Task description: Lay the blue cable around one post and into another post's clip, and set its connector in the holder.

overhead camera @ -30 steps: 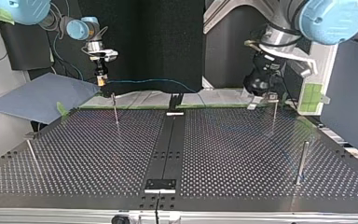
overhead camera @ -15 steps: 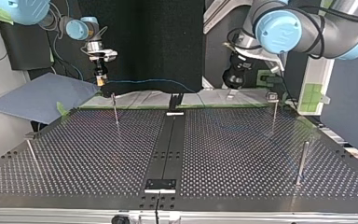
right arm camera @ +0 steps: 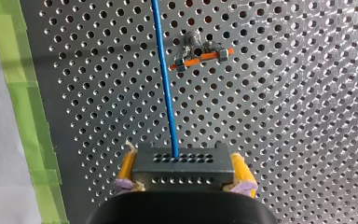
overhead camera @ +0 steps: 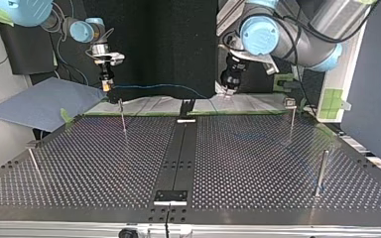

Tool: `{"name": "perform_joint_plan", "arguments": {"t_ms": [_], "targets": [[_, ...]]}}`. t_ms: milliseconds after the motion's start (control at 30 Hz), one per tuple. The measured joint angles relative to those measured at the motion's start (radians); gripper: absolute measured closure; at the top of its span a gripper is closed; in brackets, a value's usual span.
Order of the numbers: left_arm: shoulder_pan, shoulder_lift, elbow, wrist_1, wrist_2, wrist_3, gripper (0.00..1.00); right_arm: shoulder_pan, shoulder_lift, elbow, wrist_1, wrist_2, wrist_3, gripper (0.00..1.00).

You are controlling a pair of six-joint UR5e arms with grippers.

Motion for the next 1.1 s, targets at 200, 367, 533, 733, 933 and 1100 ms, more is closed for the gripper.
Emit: {"name": "perform_joint_plan", "arguments": {"t_ms": [200,367,533,733,933,1100], "targets": [[-0.050,-0.050,-0.045,0.051,-0.050,-0.001,0.00,0.000,0.000,0.000,0.001,0.000,0.000,0.79],[-0.090,-0.090,-0.077,0.090,-0.090,0.001,0.00,0.000,0.000,0.000,0.002,0.000,0.000,0.79],[-0.135,-0.135,-0.106,0.135,-0.135,0.008,0.00,0.000,0.000,0.000,0.002,0.000,0.000,0.79],[-0.195,-0.195,-0.121,0.195,-0.177,0.009,0.00,0.000,0.000,0.000,0.002,0.000,0.000,0.79],[-0.248,-0.240,-0.122,0.248,-0.196,0.009,0.00,0.000,0.000,0.000,0.001,0.000,0.000,0.79],[-0.288,-0.276,-0.122,0.288,-0.190,0.000,0.00,0.000,0.000,0.000,0.002,0.000,0.001,0.79]]}}
